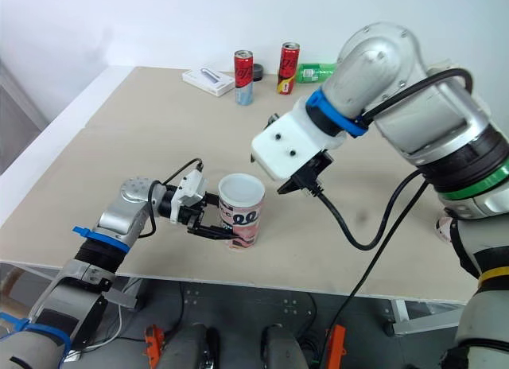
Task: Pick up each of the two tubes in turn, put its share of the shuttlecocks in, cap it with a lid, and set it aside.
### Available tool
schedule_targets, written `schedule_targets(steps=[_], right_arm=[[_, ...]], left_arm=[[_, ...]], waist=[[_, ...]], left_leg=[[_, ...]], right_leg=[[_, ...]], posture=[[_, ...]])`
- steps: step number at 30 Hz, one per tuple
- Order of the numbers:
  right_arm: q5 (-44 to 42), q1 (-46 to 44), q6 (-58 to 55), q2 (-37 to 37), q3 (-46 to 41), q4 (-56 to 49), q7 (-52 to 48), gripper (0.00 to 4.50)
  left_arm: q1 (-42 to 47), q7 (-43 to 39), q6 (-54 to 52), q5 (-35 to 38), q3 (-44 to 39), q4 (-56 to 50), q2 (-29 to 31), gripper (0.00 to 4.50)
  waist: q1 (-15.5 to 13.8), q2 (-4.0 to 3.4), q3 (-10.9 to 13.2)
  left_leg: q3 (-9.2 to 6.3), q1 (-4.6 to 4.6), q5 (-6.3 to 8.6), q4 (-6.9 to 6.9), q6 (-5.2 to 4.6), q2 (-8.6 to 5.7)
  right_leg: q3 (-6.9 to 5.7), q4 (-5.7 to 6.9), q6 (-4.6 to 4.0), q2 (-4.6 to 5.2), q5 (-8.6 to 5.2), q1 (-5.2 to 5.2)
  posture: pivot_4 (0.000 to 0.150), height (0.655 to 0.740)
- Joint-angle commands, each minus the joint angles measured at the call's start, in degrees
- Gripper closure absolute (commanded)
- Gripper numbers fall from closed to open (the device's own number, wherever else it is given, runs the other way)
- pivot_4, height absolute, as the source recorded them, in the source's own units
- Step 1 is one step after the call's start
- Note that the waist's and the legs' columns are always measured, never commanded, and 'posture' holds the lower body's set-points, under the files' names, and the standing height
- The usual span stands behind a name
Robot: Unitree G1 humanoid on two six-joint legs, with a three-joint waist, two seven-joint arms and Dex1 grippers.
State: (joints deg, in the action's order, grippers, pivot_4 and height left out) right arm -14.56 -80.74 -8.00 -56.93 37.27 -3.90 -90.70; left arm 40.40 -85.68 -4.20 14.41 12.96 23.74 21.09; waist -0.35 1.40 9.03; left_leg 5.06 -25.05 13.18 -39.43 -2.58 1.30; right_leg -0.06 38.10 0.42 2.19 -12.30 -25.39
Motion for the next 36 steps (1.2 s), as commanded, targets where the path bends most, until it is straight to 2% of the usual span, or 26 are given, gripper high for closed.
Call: schedule_targets(steps=[1,4,5,6,7,12,16,23,36], right_arm=[[-3.4,-0.5,-5.1,-0.2,-4.8,-1.8,-1.8,1.71],[-4.0,0.2,-7.3,0.4,-6.2,-2.3,-1.8,3.21],[-4.0,0.5,-7.7,0.3,-6.4,-2.3,-1.8,3.54],[-3.9,0.7,-7.9,0.2,-6.5,-2.4,-1.8,4.23],[-3.7,0.9,-8.0,0.2,-6.6,-2.4,-1.8,4.44],[-3.8,1.9,-9.7,1.5,-7.1,-2.4,-1.8,4.44],[-1.8,2.0,-11.5,6.0,-7.6,-1.9,-0.5,4.44],[-1.1,2.7,-12.5,9.4,-5.8,-1.4,-1.8,4.44],[-2.7,3.5,-10.3,7.5,1.1,-3.0,-1.8,4.44]], left_arm=[[0.4,0.4,2.0,-1.7,1.0,1.9,-0.1,1.46],[0.5,0.3,4.1,-2.4,1.3,3.2,0.1,1.46],[0.7,0.2,4.5,-2.5,1.4,3.7,0.1,1.46],[0.8,0.2,4.7,-2.5,1.5,4.0,0.1,1.46],[1.0,0.1,4.9,-2.5,1.5,4.3,0.1,1.46],[1.4,0.0,5.9,-2.6,1.7,5.7,-0.1,1.46],[1.7,-0.1,6.4,-2.7,1.8,6.4,0.0,1.46],[2.0,0.0,6.4,-2.7,1.9,6.7,0.0,1.46],[2.1,0.4,5.0,-2.2,1.4,6.4,-0.1,1.46]], waist=[[0.0,0.00,0.0],[0.0,0.00,0.0],[0.0,0.00,0.0],[0.0,0.00,0.0],[0.0,0.00,0.0],[0.0,0.00,0.0],[0.0,0.00,0.0],[0.0,0.00,0.0],[0.0,0.00,0.0]], left_leg=[[0.00,0.00,0.00,0.00,0.00,0.00],[-0.02,0.01,0.00,-0.01,0.00,0.00],[-0.01,0.01,0.00,-0.02,0.00,0.00],[0.00,0.02,0.00,-0.02,0.00,0.00],[0.00,0.02,0.00,-0.02,0.01,0.00],[0.01,0.03,-0.01,-0.03,0.02,0.01],[0.02,0.05,-0.02,-0.03,0.02,0.01],[0.08,0.02,-0.04,-0.05,0.05,0.04],[0.07,0.02,-0.04,-0.05,0.05,0.04]], right_leg=[[-0.01,0.00,0.00,0.00,0.00,0.00],[-0.10,0.00,-0.03,0.09,0.04,0.01],[-0.16,0.00,-0.04,0.17,0.06,0.01],[-0.26,0.00,-0.04,0.21,0.08,0.01],[-0.29,0.00,-0.04,0.22,0.10,0.01],[-0.33,0.00,-0.04,0.23,0.12,0.00],[-0.33,0.00,-0.04,0.22,0.15,0.01],[-0.39,-0.02,-0.02,0.27,0.19,0.02],[-0.42,-0.02,-0.01,0.25,0.19,0.02]], posture=[[0.150,0.7400],[0.150,0.7400],[0.150,0.7400],[0.150,0.7400],[0.150,0.7400],[0.150,0.7400],[0.150,0.7400],[0.150,0.7400],[0.150,0.7400]])
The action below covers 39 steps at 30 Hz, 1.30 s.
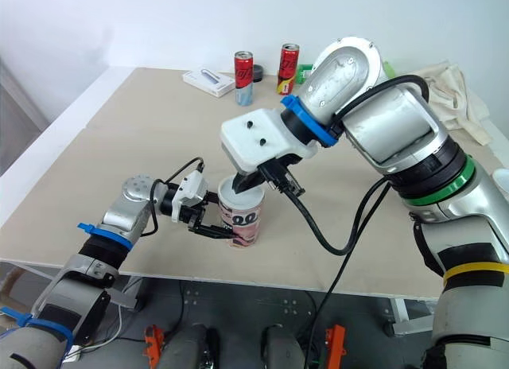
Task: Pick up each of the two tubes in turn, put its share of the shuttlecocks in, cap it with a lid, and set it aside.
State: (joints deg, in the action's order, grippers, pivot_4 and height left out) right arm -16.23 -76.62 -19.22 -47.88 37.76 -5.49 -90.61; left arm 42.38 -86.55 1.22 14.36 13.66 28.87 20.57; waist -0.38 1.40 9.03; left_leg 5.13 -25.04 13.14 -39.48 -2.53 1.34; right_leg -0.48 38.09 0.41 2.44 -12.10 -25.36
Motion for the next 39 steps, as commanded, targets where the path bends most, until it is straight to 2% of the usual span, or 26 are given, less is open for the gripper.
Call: schedule_targets(steps=[1,19,33,36,39], right_arm=[[-1.2,-0.7,1.0,-1.8,1.3,-1.5,-1.9,4.44],[2.5,0.2,3.7,1.5,6.8,1.5,-1.9,4.44],[8.7,2.3,8.9,2.5,11.3,4.0,-1.9,4.44],[8.6,3.1,8.1,3.4,10.0,4.6,-1.9,4.44],[3.7,2.5,4.4,4.5,5.2,5.4,-1.9,4.44]], left_arm=[[0.2,1.2,-0.4,-2.1,0.7,1.3,0.5,1.46],[-0.1,1.4,-0.7,-2.0,0.4,1.1,0.7,1.46],[-0.6,1.9,-1.7,-1.5,0.0,0.3,0.8,1.46],[-0.7,2.1,-1.9,-1.3,-0.1,0.1,0.7,1.46],[-0.9,2.3,-1.8,-1.1,-0.4,0.0,0.4,1.46]], waist=[[0.0,0.00,0.0],[0.0,0.01,0.0],[0.0,0.13,-0.2],[0.0,0.17,-0.3],[0.0,0.19,-0.4]], left_leg=[[0.00,0.00,0.00,0.00,0.00,0.00],[0.01,0.11,0.00,0.00,0.00,0.08],[0.10,0.58,0.01,0.02,0.01,0.29],[0.12,0.72,0.03,0.04,0.04,0.33],[0.14,0.76,0.04,0.05,0.07,0.37]], right_leg=[[0.00,0.00,0.00,0.00,0.00,0.00],[-0.07,0.00,-0.01,-0.01,0.00,0.05],[-0.30,-0.01,0.03,0.15,-0.03,0.18],[-0.53,-0.02,0.04,0.31,-0.04,0.22],[-1.45,-0.04,-0.01,0.90,-0.01,0.23]], posture=[[0.150,0.7400],[0.150,0.7400],[0.150,0.7400],[0.150,0.7400],[0.150,0.7400]])
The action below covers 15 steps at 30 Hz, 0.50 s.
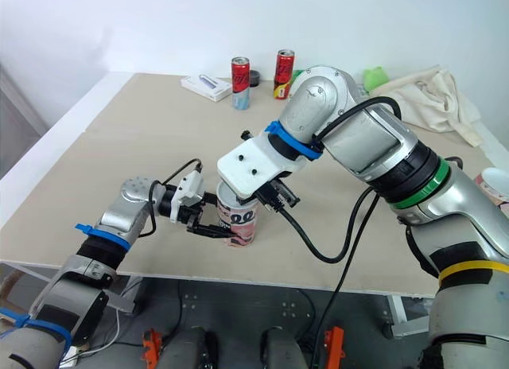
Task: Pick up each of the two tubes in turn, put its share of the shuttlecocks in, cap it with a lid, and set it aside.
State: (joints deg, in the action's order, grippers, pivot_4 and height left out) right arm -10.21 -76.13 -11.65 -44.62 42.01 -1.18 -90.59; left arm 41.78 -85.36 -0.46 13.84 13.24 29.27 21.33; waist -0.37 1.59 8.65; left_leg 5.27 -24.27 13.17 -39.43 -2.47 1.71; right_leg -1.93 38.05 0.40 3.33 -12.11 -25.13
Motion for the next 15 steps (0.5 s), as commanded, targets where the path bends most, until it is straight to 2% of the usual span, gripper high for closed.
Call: schedule_targets(steps=[1,5,9,12,15], right_arm=[[-4.2,1.4,-4.7,1.3,-1.1,1.6,-1.9,4.44],[-10.2,-0.6,-10.3,0.0,-9.4,3.9,-1.9,4.44],[-13.2,1.0,-14.4,-5.0,-17.6,1.8,-1.4,4.44],[-15.9,5.4,-18.3,-9.5,-25.6,-3.0,1.7,4.44],[-16.2,13.6,-20.8,-14.0,-33.7,-9.0,7.6,4.44]], left_arm=[[-0.4,1.2,0.0,-0.5,-0.1,-0.4,-0.5,1.46],[-0.9,1.8,1.4,-0.7,-0.5,0.5,-1.1,1.46],[-1.4,3.3,4.2,-1.3,-1.3,2.1,-2.0,1.46],[-1.3,4.9,6.7,-1.1,-2.2,3.8,-3.2,1.46],[-0.9,5.4,8.4,-1.5,-2.3,5.6,-4.1,1.46]], waist=[[0.0,-0.01,0.0],[0.0,-0.11,0.1],[-0.3,-0.15,0.1],[-0.3,-0.15,0.1],[-0.3,-0.15,0.1]], left_leg=[[0.00,0.00,0.00,0.00,0.00,0.01],[0.02,-0.19,-0.02,0.00,0.02,0.03],[-0.04,-0.75,-0.07,-0.02,0.08,0.02],[-0.07,-0.86,-0.01,0.00,0.09,-0.03],[-0.07,-0.89,0.02,0.04,0.07,-0.03]], right_leg=[[-0.22,-0.01,-0.02,0.13,0.01,0.00],[-0.56,-0.01,-0.29,0.35,0.26,-0.01],[-0.99,-0.09,-0.44,0.55,0.30,-0.27],[-1.28,-0.41,-0.32,0.64,0.30,-0.20],[-1.42,-0.71,-0.13,0.72,0.41,-0.08]], posture=[[0.150,0.7400],[0.150,0.7400],[0.150,0.7400],[0.150,0.7400],[0.150,0.7400]])
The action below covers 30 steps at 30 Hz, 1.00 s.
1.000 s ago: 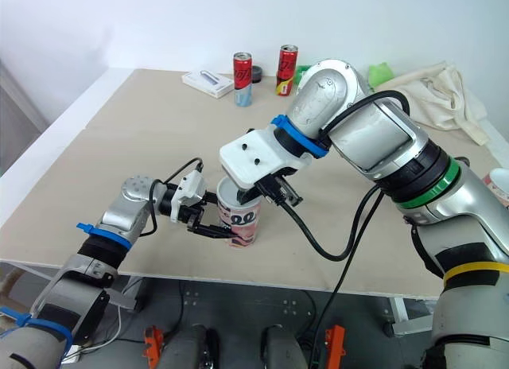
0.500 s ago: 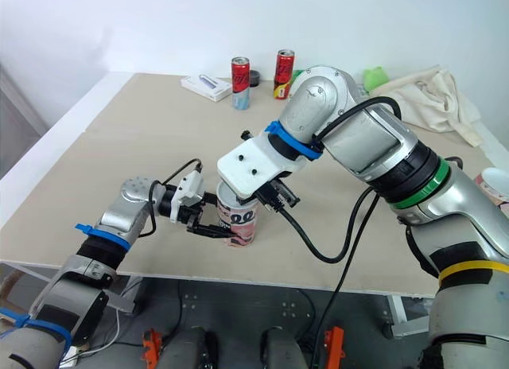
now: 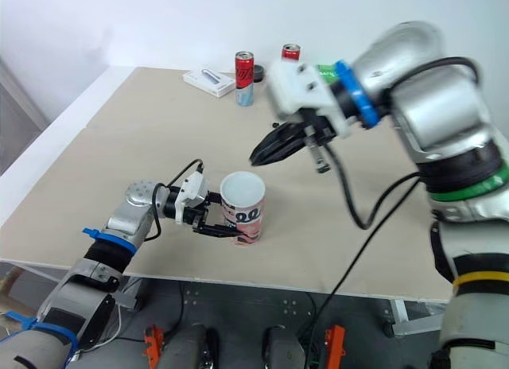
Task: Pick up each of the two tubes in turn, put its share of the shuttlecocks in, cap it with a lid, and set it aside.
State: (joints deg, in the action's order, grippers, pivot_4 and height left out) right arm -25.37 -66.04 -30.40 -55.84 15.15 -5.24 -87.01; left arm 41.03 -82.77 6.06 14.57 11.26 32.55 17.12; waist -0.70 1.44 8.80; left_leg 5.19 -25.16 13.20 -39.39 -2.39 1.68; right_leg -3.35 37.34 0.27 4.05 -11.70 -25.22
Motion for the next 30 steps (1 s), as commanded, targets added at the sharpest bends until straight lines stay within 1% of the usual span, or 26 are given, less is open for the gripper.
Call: schedule_targets(steps=[1,4,6,8,11,13,15,16,17,18,23,26,27,28,30], right_arm=[[-1.1,7.2,-2.7,-4.1,-9.9,-7.3,6.1,4.44],[-2.3,15.3,-6.1,-5.5,-16.4,-12.4,11.7,4.44],[-2.6,24.2,-9.2,-5.0,-22.2,-16.3,17.0,4.44],[-3.2,30.8,-12.1,-4.0,-26.1,-19.0,21.4,4.44],[-3.3,42.5,-14.4,1.0,-30.0,-22.7,28.6,4.44],[-3.8,47.3,-14.9,3.8,-30.1,-24.7,31.5,4.44],[-3.9,50.6,-15.0,5.8,-29.6,-25.7,33.7,4.44],[-3.6,51.9,-14.7,6.4,-29.2,-25.9,34.5,4.50],[-3.5,52.9,-14.6,7.2,-29.0,-26.0,35.5,4.50],[-3.6,53.6,-14.5,7.7,-28.9,-25.9,36.2,4.50],[-3.1,55.9,-13.0,9.7,-27.5,-23.9,38.3,4.50],[-2.9,57.0,-13.2,11.0,-25.3,-23.0,39.4,4.50],[-3.0,57.1,-13.6,11.2,-24.9,-22.6,39.7,3.84],[-3.2,57.5,-13.8,11.0,-24.4,-22.4,39.2,3.59],[-3.5,57.9,-13.5,10.8,-23.8,-22.0,38.6,2.50]], left_arm=[[0.0,2.9,2.7,-2.6,-0.1,3.0,0.0,1.46],[0.8,3.1,4.1,-3.2,0.1,5.0,-0.4,1.46],[2.4,4.0,3.3,-3.2,-0.2,7.1,-1.2,1.46],[3.8,4.4,1.8,-2.8,-0.6,8.7,-1.8,1.46],[6.7,5.1,2.4,-5.0,0.4,12.9,-2.2,1.46],[8.2,6.7,3.5,-6.5,0.6,15.6,-2.6,1.46],[9.4,8.7,4.6,-7.7,0.6,17.8,-2.9,1.46],[9.8,9.0,5.1,-7.9,0.6,18.5,-3.0,0.69],[9.9,8.7,5.5,-7.9,0.5,18.9,-3.0,0.41],[10.0,8.4,5.9,-7.9,0.4,19.0,-3.0,0.02],[9.6,8.5,6.3,-8.0,-1.0,18.9,-2.4,0.02],[7.9,5.9,4.1,-6.8,-1.5,16.1,-0.7,0.02],[7.3,5.2,3.4,-6.5,-1.5,14.8,-0.1,0.00],[6.7,4.9,2.9,-6.6,-1.5,13.6,0.5,0.00],[5.0,3.7,3.6,-6.7,-1.3,10.5,2.3,0.00]], waist=[[0.0,-0.01,0.0],[0.0,-0.09,0.0],[-0.1,0.00,0.0],[-0.2,-0.02,0.0],[-0.3,0.13,0.1],[-0.3,0.08,0.1],[-0.2,0.08,0.1],[-0.1,0.07,0.1],[0.1,0.06,0.1],[0.2,0.08,0.1],[0.1,0.21,0.3],[0.2,0.22,0.3],[0.2,0.21,0.3],[0.2,0.22,0.3],[0.2,0.21,0.3]], left_leg=[[0.01,0.00,0.00,-0.01,0.00,0.00],[0.08,0.02,0.00,0.01,0.00,0.02],[0.04,0.05,-0.01,-0.01,-0.01,0.03],[0.03,0.08,-0.02,-0.04,0.00,0.06],[0.01,0.07,-0.04,-0.04,0.00,0.06],[0.04,0.08,-0.07,-0.04,-0.03,0.04],[0.06,0.10,-0.11,-0.04,-0.08,0.04],[0.06,0.10,-0.12,-0.04,-0.10,0.04],[0.06,0.11,-0.13,-0.04,-0.11,0.04],[0.06,0.11,-0.13,-0.04,-0.12,0.03],[0.02,0.00,-0.14,-0.03,-0.12,0.05],[0.02,-0.02,-0.09,0.02,-0.12,0.04],[0.03,-0.02,0.00,0.03,-0.11,0.03],[0.04,-0.02,0.09,0.05,-0.08,0.03],[0.04,-0.02,0.26,0.05,-0.15,0.02]], right_leg=[[-0.02,0.00,0.02,0.01,0.00,-0.01],[-0.26,-0.13,0.33,0.25,0.00,0.03],[-0.44,-0.20,0.45,0.39,0.10,0.10],[-0.51,-0.22,0.47,0.38,0.11,0.12],[-0.55,-0.26,0.50,0.36,0.12,0.18],[-0.62,-0.28,0.53,0.33,0.14,0.15],[-0.61,-0.28,0.59,0.31,0.18,0.13],[-0.61,-0.28,0.61,0.31,0.19,0.10],[-0.60,-0.28,0.63,0.30,0.20,0.10],[-0.60,-0.28,0.64,0.27,0.21,0.08],[-0.62,-0.28,0.67,0.08,0.30,-0.05],[-0.46,-0.28,0.89,-0.07,0.36,-0.05],[-0.39,-0.28,0.89,-0.10,0.29,-0.07],[-0.33,-0.28,0.83,-0.13,0.24,-0.08],[-0.31,-0.27,0.62,-0.15,0.18,-0.07]], posture=[[0.150,0.7400],[0.150,0.7400],[0.150,0.7400],[0.150,0.7400],[0.150,0.7400],[0.150,0.7400],[0.150,0.7400],[0.150,0.7400],[0.150,0.7400],[0.150,0.7400],[0.150,0.7400],[0.150,0.7400],[0.150,0.7400],[0.150,0.7400],[0.150,0.7400]])
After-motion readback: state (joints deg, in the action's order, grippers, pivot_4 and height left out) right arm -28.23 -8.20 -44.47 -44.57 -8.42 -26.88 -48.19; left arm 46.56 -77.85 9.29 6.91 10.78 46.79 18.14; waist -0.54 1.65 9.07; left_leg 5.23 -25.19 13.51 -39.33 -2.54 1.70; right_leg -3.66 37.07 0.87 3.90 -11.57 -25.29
